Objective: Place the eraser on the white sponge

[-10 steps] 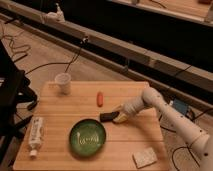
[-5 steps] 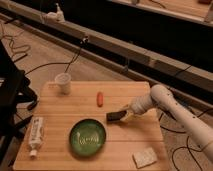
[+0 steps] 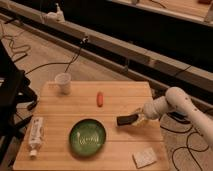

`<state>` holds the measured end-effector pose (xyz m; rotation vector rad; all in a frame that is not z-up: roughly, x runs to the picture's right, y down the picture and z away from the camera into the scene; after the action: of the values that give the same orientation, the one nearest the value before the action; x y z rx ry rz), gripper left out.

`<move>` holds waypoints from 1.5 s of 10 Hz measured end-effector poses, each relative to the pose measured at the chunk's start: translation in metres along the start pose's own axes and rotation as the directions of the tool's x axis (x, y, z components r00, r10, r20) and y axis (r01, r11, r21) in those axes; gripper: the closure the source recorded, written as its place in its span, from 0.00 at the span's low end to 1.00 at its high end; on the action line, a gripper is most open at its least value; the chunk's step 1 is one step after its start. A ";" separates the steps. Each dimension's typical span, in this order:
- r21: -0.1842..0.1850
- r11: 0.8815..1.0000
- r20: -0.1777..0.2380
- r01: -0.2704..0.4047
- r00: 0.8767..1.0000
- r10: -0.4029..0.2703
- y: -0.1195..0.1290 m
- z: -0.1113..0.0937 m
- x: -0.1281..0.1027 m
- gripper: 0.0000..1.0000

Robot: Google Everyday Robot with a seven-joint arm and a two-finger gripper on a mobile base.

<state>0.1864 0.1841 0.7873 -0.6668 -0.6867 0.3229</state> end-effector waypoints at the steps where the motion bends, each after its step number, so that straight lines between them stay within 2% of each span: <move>1: -0.023 1.000 -0.001 -0.001 1.000 0.001 0.014 -0.005 0.003 1.00; 4: -0.058 0.998 -0.002 -0.009 1.000 0.009 0.046 -0.020 0.012 1.00; 6: -0.085 0.996 0.014 -0.005 1.000 0.007 0.071 -0.025 0.016 1.00; 12: -0.087 0.996 0.015 -0.002 1.000 0.004 0.072 -0.025 0.016 1.00; 13: -0.100 0.995 0.006 0.009 1.000 -0.008 0.076 -0.022 0.016 1.00; 15: -0.100 0.995 -0.004 0.004 1.000 -0.005 0.084 -0.024 0.021 1.00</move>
<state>0.2131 0.2459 0.7278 -0.7608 -0.7037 0.2845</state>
